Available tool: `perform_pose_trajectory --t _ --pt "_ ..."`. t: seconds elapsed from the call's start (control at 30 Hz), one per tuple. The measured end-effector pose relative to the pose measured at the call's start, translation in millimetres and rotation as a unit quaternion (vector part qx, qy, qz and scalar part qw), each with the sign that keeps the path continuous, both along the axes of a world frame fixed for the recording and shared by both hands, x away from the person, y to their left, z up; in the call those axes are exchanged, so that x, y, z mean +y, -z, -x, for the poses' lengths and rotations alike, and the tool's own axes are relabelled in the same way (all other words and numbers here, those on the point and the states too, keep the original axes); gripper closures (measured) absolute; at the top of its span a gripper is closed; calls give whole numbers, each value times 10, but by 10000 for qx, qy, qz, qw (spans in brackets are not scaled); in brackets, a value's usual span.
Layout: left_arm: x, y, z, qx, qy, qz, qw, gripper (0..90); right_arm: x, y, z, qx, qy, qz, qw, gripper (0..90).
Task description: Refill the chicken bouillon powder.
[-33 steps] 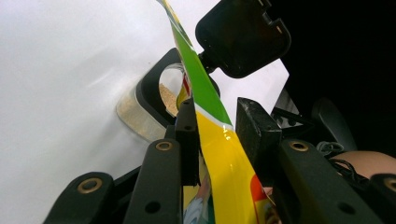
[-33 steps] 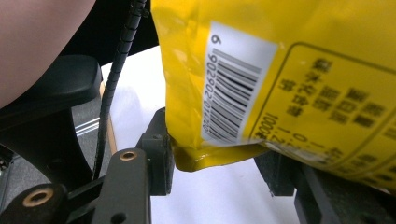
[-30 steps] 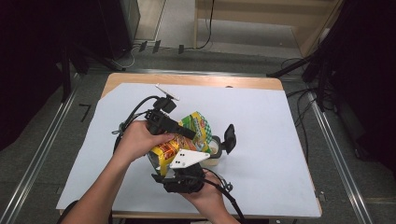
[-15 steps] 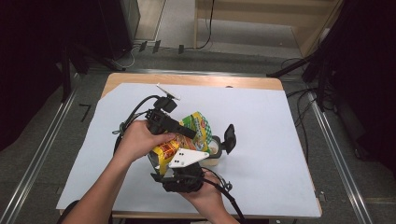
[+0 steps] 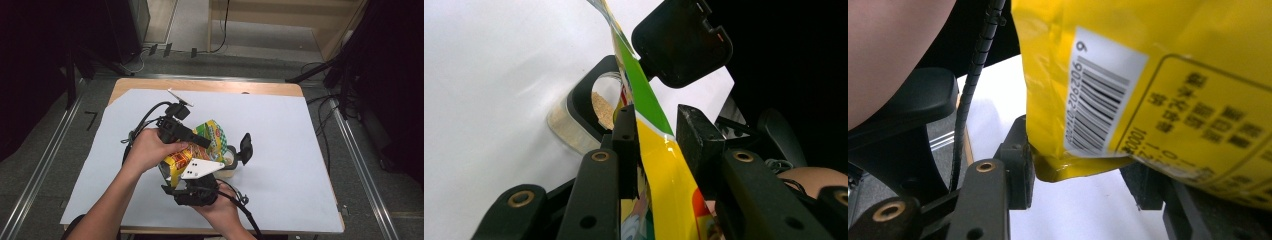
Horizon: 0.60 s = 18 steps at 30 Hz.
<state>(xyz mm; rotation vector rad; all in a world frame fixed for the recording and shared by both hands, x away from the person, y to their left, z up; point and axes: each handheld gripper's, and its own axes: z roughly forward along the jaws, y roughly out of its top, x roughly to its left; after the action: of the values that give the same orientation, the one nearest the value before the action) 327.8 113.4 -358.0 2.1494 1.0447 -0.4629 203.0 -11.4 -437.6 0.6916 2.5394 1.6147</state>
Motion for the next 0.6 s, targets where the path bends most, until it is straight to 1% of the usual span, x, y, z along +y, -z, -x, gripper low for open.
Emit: perform_pose_trajectory --t 0.17,0.4,0.5,0.57,0.6 --pt "-11 7 5 -25 9 -50 10000 727 12 16 15 -75 12 94 9999 543" --pt "-17 9 2 -24 -2 -56 10000 725 15 24 5 -84 24 97 9999 549" --pt "-21 -21 5 -35 -14 -115 9999 726 12 9 -3 -47 10 76 10000 551" --pt "-32 -53 -10 -17 -16 -116 9999 727 11 -14 -9 -70 16 60 10000 550" --pt "-43 -67 -16 -25 -38 -121 9999 729 10 -27 -12 -43 26 30 10000 550"
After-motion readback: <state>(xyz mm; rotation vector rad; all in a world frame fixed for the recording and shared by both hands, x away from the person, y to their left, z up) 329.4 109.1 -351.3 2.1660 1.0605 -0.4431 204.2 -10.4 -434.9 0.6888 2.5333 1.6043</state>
